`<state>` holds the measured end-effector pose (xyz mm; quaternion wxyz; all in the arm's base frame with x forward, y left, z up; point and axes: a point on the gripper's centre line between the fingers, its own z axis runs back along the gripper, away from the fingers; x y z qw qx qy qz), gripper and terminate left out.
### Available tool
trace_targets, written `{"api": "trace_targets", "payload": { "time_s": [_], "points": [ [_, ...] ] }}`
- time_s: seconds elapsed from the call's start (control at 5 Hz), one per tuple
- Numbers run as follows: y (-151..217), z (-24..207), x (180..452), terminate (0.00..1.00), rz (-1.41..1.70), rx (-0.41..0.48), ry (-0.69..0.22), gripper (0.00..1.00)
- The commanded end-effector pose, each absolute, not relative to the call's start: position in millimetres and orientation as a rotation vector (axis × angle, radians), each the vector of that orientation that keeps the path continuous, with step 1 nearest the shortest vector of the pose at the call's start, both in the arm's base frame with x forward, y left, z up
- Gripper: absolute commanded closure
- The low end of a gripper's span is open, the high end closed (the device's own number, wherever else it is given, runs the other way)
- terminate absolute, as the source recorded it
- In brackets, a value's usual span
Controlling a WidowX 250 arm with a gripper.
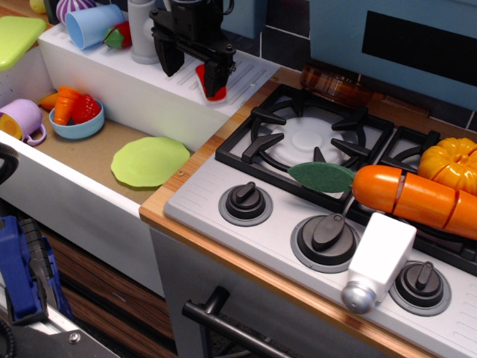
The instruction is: Put sushi on plate
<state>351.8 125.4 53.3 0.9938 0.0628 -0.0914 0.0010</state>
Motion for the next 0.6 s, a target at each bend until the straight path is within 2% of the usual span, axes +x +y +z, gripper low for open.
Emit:
{"api": "trace_targets", "payload": {
  "time_s": [0.0,0.4],
  "points": [
    [125.4,53.3,351.8,0.0,0.002,0.126,-0.183,0.0],
    [125.8,69.6,370.9,0.0,0.198,0.182,-0.143,0.0]
  ]
}}
